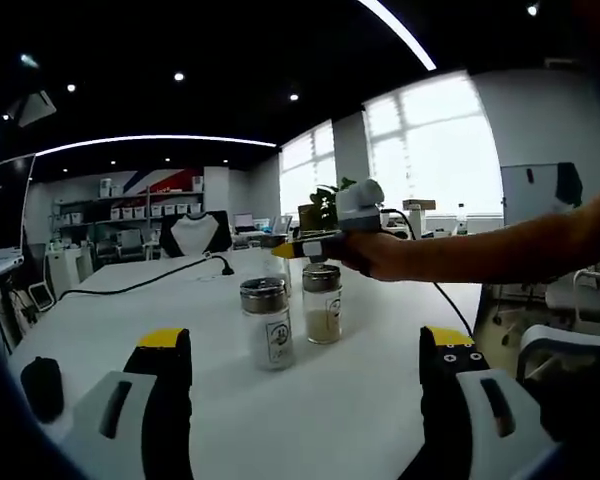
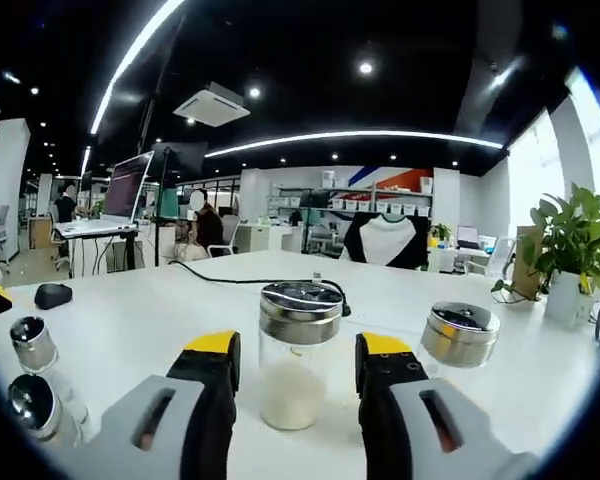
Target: Rotate the seasoning bottle until the label or dispensing opening points toward the visible target arrow and the bottle remains upright within the marked orientation range
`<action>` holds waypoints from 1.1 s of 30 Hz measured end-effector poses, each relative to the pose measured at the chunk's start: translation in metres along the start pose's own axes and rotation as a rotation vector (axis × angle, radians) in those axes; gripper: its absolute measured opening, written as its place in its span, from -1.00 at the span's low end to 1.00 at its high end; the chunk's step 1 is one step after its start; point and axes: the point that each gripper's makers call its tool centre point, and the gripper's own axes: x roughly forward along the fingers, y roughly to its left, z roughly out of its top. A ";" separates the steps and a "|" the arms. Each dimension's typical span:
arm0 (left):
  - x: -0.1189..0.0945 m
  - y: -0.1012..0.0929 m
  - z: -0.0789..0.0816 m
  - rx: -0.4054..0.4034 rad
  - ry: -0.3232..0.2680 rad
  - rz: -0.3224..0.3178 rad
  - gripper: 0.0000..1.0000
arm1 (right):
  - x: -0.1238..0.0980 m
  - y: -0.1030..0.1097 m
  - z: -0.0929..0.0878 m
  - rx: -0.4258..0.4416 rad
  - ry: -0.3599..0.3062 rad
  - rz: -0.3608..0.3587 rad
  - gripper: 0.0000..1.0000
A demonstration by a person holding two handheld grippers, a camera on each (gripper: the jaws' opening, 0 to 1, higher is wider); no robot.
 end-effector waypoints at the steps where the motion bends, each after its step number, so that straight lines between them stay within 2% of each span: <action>1: 0.000 0.000 0.000 -0.004 -0.002 -0.002 0.99 | 0.003 -0.001 -0.001 0.007 0.002 0.001 -0.05; 9: 0.000 0.002 0.000 -0.018 -0.008 0.002 0.99 | 0.015 -0.001 0.000 -0.009 -0.006 -0.006 -0.05; 16: -0.001 0.003 0.000 -0.019 -0.007 0.006 0.99 | 0.023 0.001 0.003 -0.027 -0.025 0.004 -0.12; 19: -0.001 0.005 -0.001 -0.021 -0.004 0.011 0.99 | 0.025 0.002 0.005 -0.037 -0.035 0.005 -0.20; 30: 0.000 0.004 -0.005 -0.025 0.003 0.006 0.99 | 0.024 -0.002 0.006 -0.028 -0.033 -0.003 -0.23; 33: 0.000 0.006 -0.005 -0.030 -0.002 0.012 0.99 | 0.019 0.000 0.006 -0.055 -0.045 0.017 -0.24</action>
